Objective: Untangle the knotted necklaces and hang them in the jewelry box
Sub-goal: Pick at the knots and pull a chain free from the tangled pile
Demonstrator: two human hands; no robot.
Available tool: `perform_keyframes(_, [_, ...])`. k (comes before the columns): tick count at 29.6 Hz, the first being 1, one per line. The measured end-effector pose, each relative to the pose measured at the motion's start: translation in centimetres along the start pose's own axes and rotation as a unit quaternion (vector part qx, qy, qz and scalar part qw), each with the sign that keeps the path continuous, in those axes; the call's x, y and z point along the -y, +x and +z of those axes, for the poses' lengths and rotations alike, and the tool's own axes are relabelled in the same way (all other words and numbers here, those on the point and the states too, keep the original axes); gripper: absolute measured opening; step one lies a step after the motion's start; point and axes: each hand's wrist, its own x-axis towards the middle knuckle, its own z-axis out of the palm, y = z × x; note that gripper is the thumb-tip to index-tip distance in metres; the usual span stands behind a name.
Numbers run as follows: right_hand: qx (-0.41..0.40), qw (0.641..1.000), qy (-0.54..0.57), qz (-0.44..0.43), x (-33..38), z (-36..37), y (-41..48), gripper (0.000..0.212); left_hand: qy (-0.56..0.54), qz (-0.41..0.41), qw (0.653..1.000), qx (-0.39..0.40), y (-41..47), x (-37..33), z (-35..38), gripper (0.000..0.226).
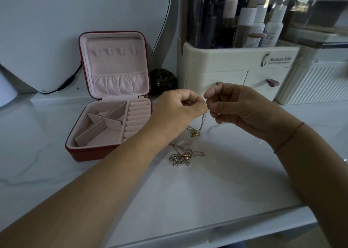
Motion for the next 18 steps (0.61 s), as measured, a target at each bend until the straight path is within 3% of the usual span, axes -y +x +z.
perform_keyframes(5, [-0.048,0.987,-0.150,-0.032,-0.13,0.76,-0.03,0.011,0.031,0.010,0.999,0.007,0.21,0.28,-0.10,0.010])
perform_keyframes(11, [-0.085,0.988,-0.118,-0.039,0.04,0.86,0.01,0.003,0.035,0.004,0.999,0.019,0.59,0.71,-0.02,0.008])
perform_keyframes(18, [-0.073,0.988,-0.134,0.014,0.02,0.91,0.13,0.012,0.017,-0.014,0.999,0.041,0.35,0.57,0.17,0.010])
